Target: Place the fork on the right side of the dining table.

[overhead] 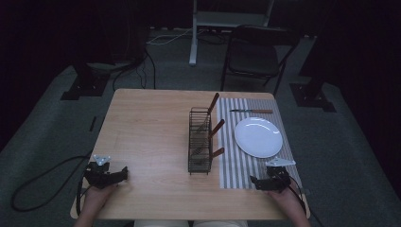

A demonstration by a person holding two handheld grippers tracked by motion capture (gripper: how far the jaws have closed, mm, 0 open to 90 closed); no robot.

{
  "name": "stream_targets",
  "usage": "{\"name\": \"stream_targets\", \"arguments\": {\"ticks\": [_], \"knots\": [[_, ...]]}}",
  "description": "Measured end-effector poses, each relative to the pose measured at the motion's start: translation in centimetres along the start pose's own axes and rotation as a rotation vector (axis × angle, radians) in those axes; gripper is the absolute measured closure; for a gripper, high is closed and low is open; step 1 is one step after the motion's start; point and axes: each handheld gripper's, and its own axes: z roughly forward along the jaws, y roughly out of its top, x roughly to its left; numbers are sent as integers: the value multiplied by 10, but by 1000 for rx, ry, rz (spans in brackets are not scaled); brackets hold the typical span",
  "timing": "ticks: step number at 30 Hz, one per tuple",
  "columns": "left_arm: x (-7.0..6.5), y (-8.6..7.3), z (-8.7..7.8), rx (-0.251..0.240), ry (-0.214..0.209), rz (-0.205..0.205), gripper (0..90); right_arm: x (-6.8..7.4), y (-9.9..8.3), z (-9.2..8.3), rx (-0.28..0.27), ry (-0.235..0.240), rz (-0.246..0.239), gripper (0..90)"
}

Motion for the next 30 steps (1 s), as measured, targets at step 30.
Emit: {"name": "stream_targets", "arguments": {"ticks": [30], "knots": [[0, 0, 0, -1, 0, 1, 1, 18, 69, -7, -109, 123, -110, 176]]}}
